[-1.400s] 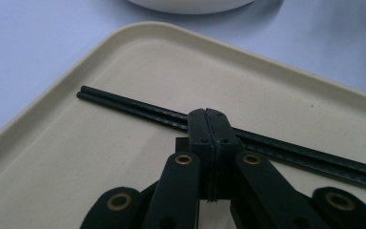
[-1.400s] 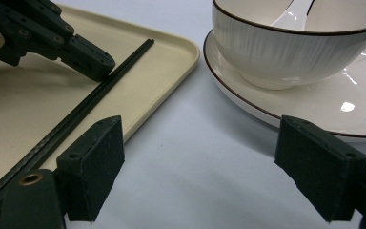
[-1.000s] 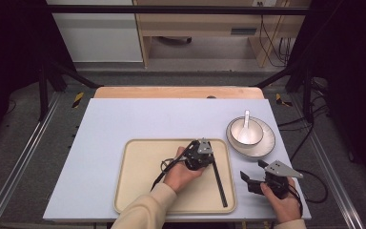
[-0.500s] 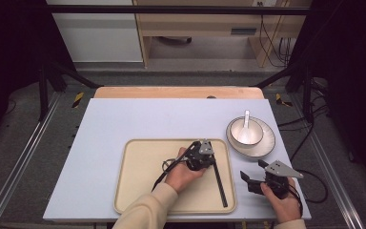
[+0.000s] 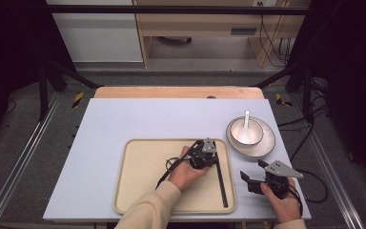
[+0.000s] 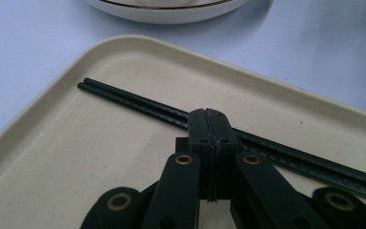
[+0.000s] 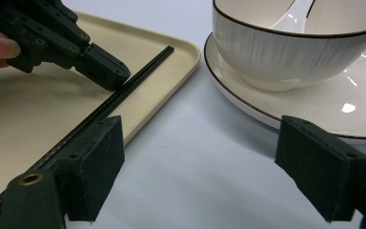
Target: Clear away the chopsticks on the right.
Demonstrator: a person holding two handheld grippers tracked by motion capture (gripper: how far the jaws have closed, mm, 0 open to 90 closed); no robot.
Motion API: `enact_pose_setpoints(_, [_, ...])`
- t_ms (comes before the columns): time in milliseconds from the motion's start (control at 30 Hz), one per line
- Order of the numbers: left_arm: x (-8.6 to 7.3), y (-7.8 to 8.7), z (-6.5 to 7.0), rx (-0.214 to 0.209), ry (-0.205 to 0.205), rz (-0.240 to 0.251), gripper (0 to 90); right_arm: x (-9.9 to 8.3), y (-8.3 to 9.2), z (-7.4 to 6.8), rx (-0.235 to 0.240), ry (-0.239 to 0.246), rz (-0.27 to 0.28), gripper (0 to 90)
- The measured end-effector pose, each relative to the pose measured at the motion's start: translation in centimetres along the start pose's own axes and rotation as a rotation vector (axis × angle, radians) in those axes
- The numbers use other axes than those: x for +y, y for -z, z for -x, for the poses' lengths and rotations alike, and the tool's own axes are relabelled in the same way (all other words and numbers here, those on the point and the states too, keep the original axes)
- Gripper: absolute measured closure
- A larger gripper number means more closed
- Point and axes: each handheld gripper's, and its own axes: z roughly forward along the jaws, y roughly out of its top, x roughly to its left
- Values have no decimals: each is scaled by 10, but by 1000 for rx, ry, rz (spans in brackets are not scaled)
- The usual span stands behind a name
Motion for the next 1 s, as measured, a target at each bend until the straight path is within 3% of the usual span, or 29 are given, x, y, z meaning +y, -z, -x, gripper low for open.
enact_pose_setpoints(300, [1, 3, 3, -9, -21, 15, 898, 0, 0, 0, 3, 2, 6, 165])
enact_pose_setpoints(400, [-2, 12, 6, -5, -23, 43, 897, 1, 1, 0, 2, -1, 14, 164])
enact_pose_setpoints(500, [-8, 25, 10, -2, -34, 70, 884, 2, 0, -1, 5, 2, 18, 163])
enact_pose_setpoints(533, [-13, 35, 12, 4, -26, 111, 878, 2, 1, -1, 5, 5, 19, 163])
enact_pose_setpoints(633, [-20, 47, 12, 13, -29, 134, 875, 2, 2, -2, 6, 17, 24, 163])
enact_pose_setpoints(667, [-28, 59, 11, 24, -23, 149, 877, 2, 1, -2, 8, 21, 25, 163])
enact_pose_setpoints(700, [-28, 59, 11, 24, -23, 149, 878, 2, 1, -2, 5, 18, 23, 163])
enact_pose_setpoints(733, [-35, 70, 9, 34, -18, 161, 879, 2, 1, -2, 5, 17, 21, 163])
enact_pose_setpoints(767, [-35, 70, 9, 34, -18, 161, 879, 2, 1, -2, 5, 15, 19, 163])
enact_pose_setpoints(800, [-43, 81, 7, 42, -9, 175, 880, 2, 0, -2, 2, 20, 17, 163])
enact_pose_setpoints(1000, [-64, 111, -1, 77, 18, 223, 849, 2, 0, -2, -6, 29, 14, 158])
